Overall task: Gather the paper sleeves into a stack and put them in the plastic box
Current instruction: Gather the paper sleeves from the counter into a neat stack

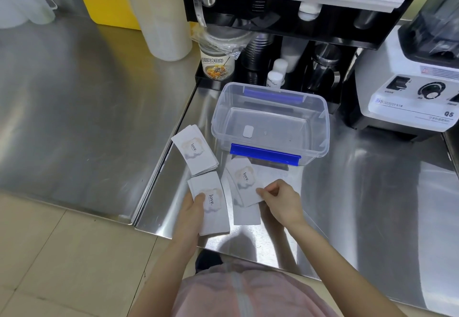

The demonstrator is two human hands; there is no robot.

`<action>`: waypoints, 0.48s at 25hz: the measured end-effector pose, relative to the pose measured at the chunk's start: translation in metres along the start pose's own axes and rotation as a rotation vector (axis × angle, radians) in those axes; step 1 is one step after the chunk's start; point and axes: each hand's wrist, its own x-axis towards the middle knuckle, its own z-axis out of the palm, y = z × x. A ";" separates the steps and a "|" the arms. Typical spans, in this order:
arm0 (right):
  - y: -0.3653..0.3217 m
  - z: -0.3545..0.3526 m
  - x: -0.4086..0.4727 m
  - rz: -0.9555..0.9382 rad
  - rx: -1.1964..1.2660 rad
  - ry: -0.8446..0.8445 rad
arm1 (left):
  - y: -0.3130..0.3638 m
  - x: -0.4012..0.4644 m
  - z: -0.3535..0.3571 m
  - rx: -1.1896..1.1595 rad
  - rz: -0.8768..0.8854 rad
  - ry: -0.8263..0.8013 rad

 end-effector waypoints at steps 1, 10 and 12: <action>0.000 -0.002 -0.002 0.026 0.075 -0.028 | -0.001 0.001 0.001 0.002 0.002 0.000; -0.008 -0.001 -0.027 0.079 0.443 -0.278 | 0.005 -0.004 0.018 -0.093 0.024 -0.058; -0.008 0.006 -0.028 0.013 0.252 -0.312 | 0.005 -0.003 0.020 -0.107 0.033 -0.068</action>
